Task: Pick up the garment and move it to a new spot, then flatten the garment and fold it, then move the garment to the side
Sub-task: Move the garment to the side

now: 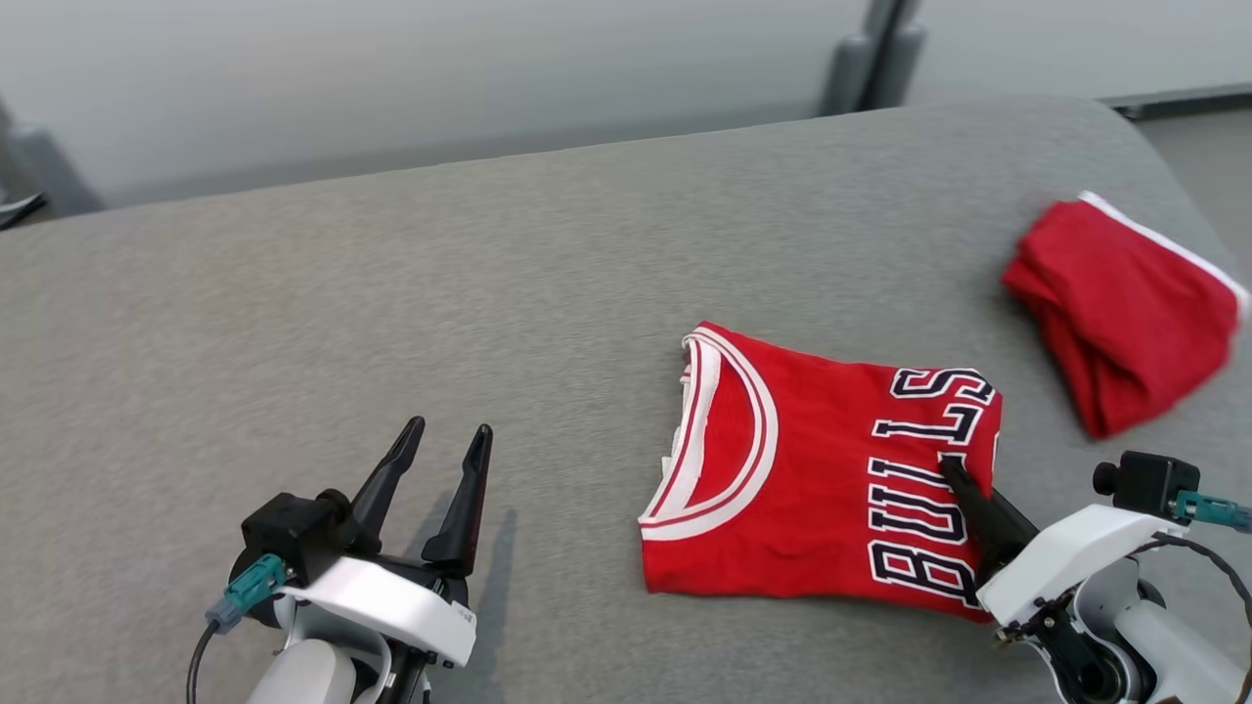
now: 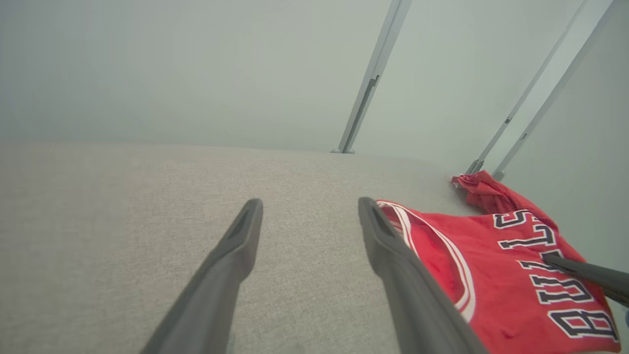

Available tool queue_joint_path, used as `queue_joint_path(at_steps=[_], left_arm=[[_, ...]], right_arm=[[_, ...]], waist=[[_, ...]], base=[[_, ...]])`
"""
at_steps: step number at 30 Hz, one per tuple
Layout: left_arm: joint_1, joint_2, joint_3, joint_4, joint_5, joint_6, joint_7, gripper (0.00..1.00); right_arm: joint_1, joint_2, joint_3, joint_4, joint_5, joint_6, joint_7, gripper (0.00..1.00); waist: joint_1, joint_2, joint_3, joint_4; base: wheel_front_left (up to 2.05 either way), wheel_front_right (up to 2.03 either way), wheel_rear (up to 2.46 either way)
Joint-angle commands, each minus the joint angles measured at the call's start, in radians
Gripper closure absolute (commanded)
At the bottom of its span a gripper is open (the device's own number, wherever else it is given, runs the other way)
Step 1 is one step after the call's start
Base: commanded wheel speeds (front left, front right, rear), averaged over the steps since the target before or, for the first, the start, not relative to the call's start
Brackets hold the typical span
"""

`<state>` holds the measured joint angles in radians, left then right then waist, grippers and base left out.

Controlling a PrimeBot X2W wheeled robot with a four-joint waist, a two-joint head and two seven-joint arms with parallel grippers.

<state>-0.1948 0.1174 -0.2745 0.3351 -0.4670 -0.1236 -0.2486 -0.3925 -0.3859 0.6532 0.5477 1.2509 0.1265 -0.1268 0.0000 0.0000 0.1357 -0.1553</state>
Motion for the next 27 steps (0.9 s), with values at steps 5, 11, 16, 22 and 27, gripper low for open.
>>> queue_joint_path(at_steps=[5, 11, 16, 22, 27], left_arm=[[-0.027, 0.026, 0.038, -0.028, 0.011, -0.007, -0.013, 0.00], [-0.047, 0.032, 0.041, -0.033, 0.019, -0.007, -0.013, 0.00], [-0.066, 0.035, 0.027, -0.034, 0.020, -0.007, -0.013, 0.00], [-0.080, 0.041, 0.023, -0.030, 0.015, -0.007, -0.013, 0.00], [-0.088, 0.038, 0.017, -0.031, 0.014, -0.007, -0.013, 0.00]], right_arm=[[0.036, -0.026, -0.001, -0.042, 0.011, 0.004, -0.025, 1.00], [0.030, -0.039, 0.000, -0.057, -0.010, 0.004, -0.036, 1.00], [-0.075, -0.075, 0.000, -0.030, -0.118, 0.004, -0.064, 1.00], [-0.238, -0.113, -0.023, 0.001, -0.209, 0.004, -0.053, 1.00], [-0.334, -0.150, -0.069, 0.074, -0.248, 0.004, -0.038, 1.00]], waist=[[0.0000, 0.0000, 0.005, -0.171], [0.0000, 0.0000, 0.045, -0.245], [0.0000, 0.0000, 0.073, -0.238], [0.0000, 0.0000, 0.099, -0.194], [0.0000, 0.0000, 0.121, -0.144]], base=[[0.00, 0.00, 0.00], [0.00, 0.00, 0.00], [0.00, 0.00, 0.00], [0.00, 0.00, 0.00], [0.00, 0.00, 0.00]])
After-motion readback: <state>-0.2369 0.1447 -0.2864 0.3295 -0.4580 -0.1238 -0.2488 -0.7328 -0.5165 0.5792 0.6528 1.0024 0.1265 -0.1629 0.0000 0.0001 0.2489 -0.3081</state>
